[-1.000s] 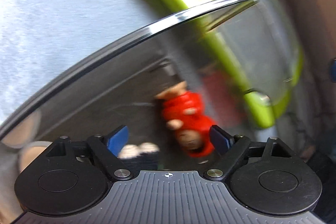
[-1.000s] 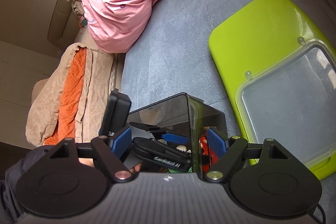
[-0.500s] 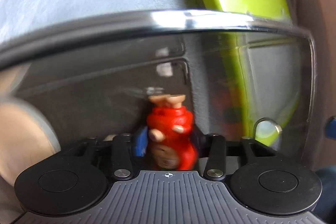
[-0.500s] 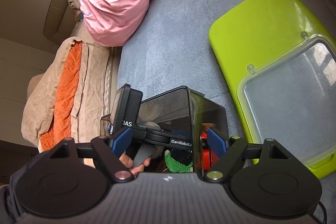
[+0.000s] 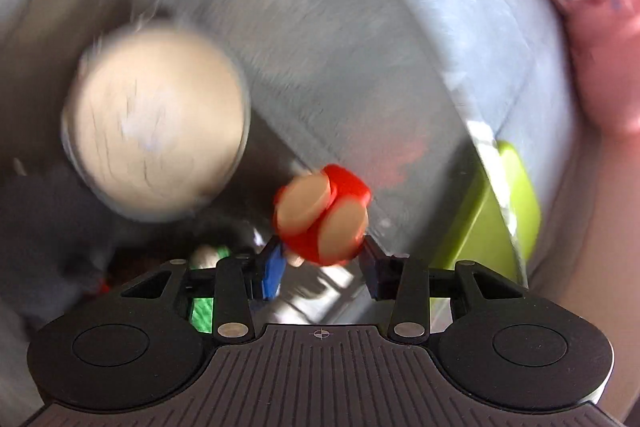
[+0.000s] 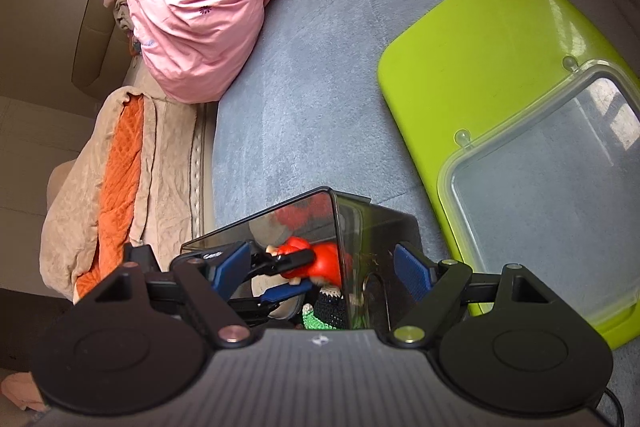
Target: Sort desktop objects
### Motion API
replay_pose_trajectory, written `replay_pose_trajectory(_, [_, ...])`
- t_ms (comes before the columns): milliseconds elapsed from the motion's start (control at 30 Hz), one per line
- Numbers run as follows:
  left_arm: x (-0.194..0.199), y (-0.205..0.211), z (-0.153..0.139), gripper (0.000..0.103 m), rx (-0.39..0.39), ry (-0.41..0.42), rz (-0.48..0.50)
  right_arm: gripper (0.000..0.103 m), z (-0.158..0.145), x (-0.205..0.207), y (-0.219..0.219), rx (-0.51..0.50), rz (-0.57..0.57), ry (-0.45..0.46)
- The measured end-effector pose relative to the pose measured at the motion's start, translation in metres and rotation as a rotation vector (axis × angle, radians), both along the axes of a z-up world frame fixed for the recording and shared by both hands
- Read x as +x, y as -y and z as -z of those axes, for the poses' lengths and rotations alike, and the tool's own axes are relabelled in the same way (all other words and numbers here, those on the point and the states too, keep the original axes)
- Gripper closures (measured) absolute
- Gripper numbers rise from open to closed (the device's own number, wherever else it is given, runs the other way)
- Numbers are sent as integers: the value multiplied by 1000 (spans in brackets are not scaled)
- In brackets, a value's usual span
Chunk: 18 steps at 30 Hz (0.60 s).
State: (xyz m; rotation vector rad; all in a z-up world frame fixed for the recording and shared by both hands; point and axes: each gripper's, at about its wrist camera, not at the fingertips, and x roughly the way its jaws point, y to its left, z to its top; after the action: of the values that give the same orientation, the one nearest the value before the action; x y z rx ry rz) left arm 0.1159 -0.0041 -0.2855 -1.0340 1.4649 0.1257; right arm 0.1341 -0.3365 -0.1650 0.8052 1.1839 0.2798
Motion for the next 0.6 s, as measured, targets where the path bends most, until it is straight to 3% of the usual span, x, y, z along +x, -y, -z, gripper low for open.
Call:
replay_pose_trajectory(67, [-5, 0, 12, 56, -60, -28, -38, 22, 0, -1, 0, -8, -3, -3])
replay_pose_trajectory(167, [-5, -2, 12, 35, -74, -8, -11, 22, 1, -5, 8, -7, 31, -12])
replay_pose_trajectory(200, [-4, -3, 7, 32, -68, 2, 6, 22, 2, -6, 12, -4, 49, -18])
replay_pose_trajectory(300, [4, -11, -15, 10, 6, 40, 98, 22, 5, -9, 22, -5, 110, -46])
replay_pose_trajectory(467, [36, -8, -67, 9, 298, 120, 575, 22, 1, -14, 28, -12, 142, -38])
replay_pose_trajectory(600, [20, 29, -56, 10, 446, 151, 1039, 22, 0, -15, 25, -16, 140, -43])
